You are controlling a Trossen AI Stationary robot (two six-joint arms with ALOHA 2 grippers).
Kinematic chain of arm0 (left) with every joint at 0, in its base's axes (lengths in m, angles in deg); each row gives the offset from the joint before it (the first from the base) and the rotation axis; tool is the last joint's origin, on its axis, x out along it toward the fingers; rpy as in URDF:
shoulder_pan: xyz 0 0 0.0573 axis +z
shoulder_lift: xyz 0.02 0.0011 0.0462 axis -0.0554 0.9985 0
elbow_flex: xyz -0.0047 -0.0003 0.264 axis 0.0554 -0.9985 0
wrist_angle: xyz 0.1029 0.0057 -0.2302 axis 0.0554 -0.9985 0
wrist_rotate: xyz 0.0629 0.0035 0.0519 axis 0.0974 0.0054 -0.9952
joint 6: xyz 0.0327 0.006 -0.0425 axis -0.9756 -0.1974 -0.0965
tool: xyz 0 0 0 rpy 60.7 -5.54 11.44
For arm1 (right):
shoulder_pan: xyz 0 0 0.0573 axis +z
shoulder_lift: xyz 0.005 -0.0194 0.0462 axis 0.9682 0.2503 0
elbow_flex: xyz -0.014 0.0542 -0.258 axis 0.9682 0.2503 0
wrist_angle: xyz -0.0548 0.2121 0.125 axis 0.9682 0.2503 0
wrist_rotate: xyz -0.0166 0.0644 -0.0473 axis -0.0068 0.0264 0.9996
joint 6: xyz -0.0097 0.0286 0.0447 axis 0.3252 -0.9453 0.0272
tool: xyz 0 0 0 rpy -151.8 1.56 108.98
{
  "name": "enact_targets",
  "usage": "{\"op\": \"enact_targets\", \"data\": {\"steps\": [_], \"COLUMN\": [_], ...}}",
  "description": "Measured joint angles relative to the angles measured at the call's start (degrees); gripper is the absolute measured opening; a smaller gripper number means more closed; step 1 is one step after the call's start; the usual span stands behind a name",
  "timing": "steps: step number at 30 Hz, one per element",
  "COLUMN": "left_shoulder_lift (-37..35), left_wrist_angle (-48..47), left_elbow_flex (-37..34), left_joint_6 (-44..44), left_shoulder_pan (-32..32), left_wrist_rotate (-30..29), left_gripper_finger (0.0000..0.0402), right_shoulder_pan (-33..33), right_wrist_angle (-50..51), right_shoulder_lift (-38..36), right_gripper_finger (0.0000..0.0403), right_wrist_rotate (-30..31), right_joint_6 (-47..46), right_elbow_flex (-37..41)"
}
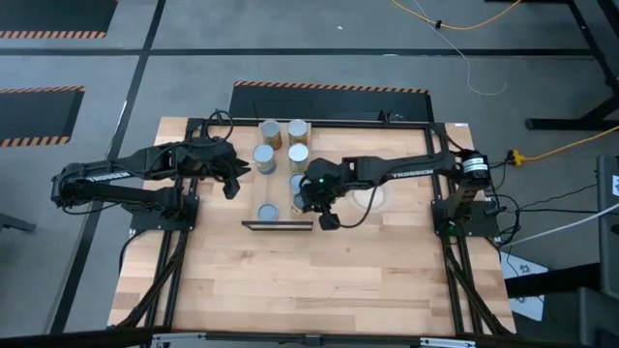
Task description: Pick and place cans onto a shelf
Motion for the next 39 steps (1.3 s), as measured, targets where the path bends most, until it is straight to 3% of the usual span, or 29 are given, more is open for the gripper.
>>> {"op": "enact_targets", "data": {"steps": [8, 39], "left_shoulder_lift": [0.0, 0.0], "left_wrist_angle": [0.0, -1.6], "left_elbow_flex": [0.0, 0.0], "left_joint_6": [0.0, 0.1], "left_shoulder_pan": [0.0, 0.0], "left_wrist_rotate": [0.0, 0.0], "left_gripper_finger": [0.008, 0.008], "right_shoulder_pan": [0.0, 0.0], "right_wrist_angle": [-2.7, -3.7], "right_shoulder_lift": [3.7, 6.6], "right_gripper_finger": [0.0011, 0.0011], "right_wrist_rotate": [-0.2, -0.1], "right_joint_6": [0.3, 0.4], "right_elbow_flex": [0.0, 0.1]}}
